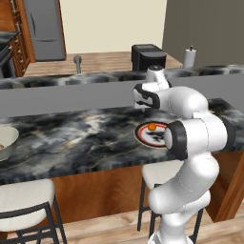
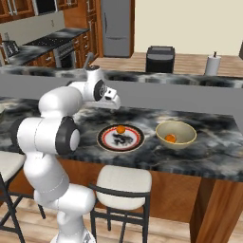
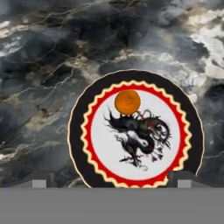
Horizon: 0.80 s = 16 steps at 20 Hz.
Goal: Take the fruits from the plate on the dining counter and place two fruits in each bowl.
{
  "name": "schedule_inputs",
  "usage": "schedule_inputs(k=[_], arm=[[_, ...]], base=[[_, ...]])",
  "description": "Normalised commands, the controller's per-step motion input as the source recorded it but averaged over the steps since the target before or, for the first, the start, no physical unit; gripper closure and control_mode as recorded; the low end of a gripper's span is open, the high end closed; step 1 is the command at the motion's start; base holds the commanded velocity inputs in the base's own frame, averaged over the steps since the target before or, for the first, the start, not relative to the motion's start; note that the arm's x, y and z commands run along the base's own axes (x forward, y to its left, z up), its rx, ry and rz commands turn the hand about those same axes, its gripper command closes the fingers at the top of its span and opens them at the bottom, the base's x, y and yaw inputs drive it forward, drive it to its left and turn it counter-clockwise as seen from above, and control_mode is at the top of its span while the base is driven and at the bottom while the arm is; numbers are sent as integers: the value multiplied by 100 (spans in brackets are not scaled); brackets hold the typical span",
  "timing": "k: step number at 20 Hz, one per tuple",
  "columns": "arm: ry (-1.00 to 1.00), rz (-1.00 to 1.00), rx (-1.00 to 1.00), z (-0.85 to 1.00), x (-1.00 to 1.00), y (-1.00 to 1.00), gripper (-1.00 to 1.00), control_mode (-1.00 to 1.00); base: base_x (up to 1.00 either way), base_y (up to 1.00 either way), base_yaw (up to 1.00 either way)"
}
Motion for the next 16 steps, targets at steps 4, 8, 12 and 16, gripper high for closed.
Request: schedule_inputs(k=[4, 8, 12, 16], arm=[[1, 5, 0, -31, 19, -1, -100, -100], [1, 1, 0, -33, 13, -5, -100, -100], [0, 0, 6, -26, 18, -32, -100, -100], [0, 0, 7, -42, 23, -31, -100, -100]], base=[[0, 0, 0], [0, 0, 0], [0, 0, 0], [0, 0, 0]])
